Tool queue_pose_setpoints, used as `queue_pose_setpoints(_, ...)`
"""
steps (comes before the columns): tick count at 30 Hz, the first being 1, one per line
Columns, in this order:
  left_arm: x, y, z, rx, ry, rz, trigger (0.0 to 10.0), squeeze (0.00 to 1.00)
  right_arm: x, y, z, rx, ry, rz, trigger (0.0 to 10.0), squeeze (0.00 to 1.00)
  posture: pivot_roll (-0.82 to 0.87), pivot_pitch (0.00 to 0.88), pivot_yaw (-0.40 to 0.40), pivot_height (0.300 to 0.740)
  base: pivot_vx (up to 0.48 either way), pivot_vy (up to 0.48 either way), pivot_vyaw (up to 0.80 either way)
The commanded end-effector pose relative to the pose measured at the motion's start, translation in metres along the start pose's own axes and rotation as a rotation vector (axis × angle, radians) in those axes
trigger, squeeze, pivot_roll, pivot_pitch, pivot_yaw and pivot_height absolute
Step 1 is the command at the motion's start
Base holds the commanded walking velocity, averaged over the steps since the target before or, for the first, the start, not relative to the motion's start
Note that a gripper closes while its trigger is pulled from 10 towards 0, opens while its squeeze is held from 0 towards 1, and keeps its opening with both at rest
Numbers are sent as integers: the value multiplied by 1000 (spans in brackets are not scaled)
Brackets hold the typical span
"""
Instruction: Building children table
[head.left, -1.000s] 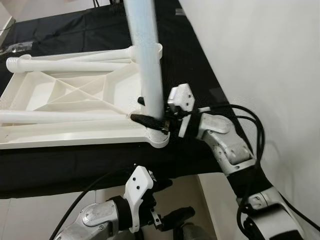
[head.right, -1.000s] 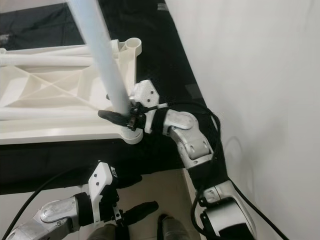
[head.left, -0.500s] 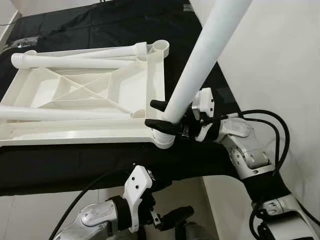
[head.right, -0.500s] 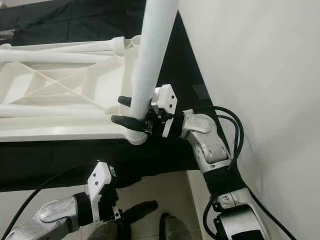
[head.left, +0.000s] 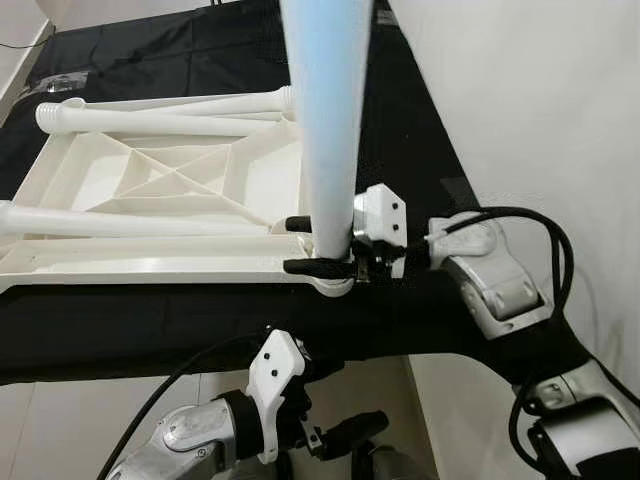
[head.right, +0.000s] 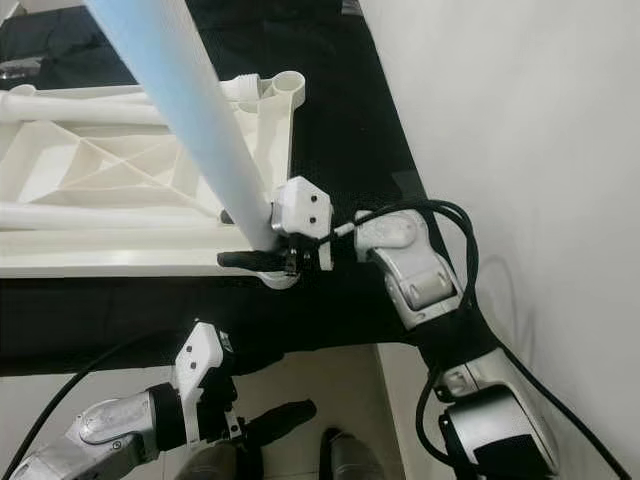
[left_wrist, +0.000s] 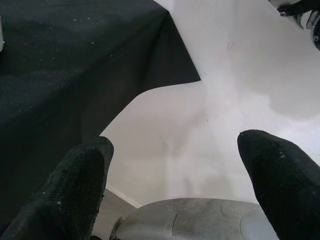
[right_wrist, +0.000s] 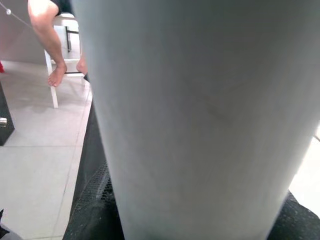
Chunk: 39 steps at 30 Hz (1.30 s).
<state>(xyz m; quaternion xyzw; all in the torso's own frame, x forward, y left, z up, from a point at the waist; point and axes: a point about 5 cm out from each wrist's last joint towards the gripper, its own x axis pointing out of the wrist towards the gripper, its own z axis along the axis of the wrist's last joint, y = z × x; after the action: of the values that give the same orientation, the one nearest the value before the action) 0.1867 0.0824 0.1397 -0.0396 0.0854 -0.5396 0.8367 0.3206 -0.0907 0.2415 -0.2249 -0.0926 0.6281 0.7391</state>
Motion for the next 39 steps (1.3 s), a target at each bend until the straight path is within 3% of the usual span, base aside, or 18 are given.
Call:
queue_pose_setpoints(1, -2, -3, -3, -8, 20, -4, 10000, 0, -2, 6, -23, 127, 63, -5, 10000, 0, 68, 280, 27, 740, 0, 0, 0)
queue_pose_setpoints(6, -1, -3, -3, -10, 15, -3, 10000, 0, 0, -6, -16, 270, -44, -102, 10000, 0, 67, 278, 23, 740, 0, 0, 0)
queue_pose_setpoints(12, -3, -4, -2, -12, 15, -5, 10000, 0, 2, -5, -28, 337, -29, -154, 10000, 0, 69, 283, 27, 740, 0, 0, 0)
queue_pose_setpoints(19, -3, -5, -2, -13, 15, -7, 10000, 0, 3, 0, -31, 332, -3, -136, 10000, 0, 73, 286, 28, 740, 0, 0, 0)
queue_pose_setpoints(25, -4, -6, -1, -15, 16, -9, 10000, 0, 10, 16, -33, 309, 46, 17, 10000, 0, 77, 297, 29, 740, 0, 0, 0)
queue_pose_setpoints(33, -3, -6, 1, -21, 4, 0, 10000, 0, 15, 14, -37, 234, 158, 67, 10000, 0, 78, 305, 27, 740, 0, 0, 0)
queue_pose_setpoints(39, -5, 1, 4, -9, -17, 55, 10000, 0, 16, 10, -34, 270, 175, 71, 10000, 0, 70, 310, 21, 740, 0, 0, 0)
